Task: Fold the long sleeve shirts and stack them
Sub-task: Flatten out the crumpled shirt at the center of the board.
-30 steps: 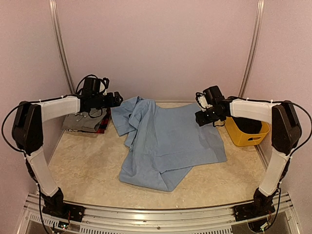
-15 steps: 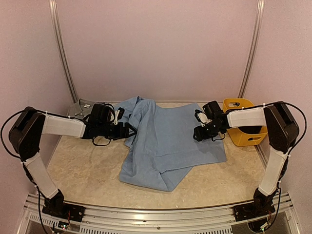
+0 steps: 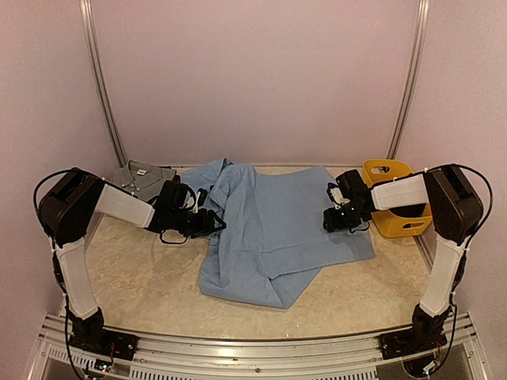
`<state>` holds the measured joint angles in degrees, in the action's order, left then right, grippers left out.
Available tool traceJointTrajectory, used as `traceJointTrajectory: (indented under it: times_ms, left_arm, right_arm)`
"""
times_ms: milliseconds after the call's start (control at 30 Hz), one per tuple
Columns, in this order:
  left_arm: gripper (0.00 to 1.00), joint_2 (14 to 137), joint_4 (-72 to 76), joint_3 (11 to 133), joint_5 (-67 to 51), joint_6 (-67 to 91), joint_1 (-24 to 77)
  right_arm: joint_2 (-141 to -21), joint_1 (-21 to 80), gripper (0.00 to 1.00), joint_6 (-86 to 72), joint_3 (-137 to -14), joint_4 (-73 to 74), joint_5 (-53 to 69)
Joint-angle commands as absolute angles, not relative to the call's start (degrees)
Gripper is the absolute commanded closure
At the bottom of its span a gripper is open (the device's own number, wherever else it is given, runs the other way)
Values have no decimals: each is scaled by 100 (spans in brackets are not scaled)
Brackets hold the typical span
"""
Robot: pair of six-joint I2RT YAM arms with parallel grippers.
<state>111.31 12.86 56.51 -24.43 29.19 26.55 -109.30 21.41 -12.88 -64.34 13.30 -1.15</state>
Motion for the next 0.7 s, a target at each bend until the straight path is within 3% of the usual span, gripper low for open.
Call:
traceJointTrajectory:
  times_ms: [0,300,667]
  left_arm:
    - [41,11005,1236,5345,-1960,3052,2503]
    - [43,10181,823,4874,-1154,2940,2351]
    - [44,9825,1377,4947,-1711,2898,2366]
  right_arm:
    - [-11001,1932,41,-1508,-6064,1856,-530]
    - [-10726,1850,37,-1578,-6085,2304,-1060]
    - [-9910,1921,36,-1410,-5931,2123,-603]
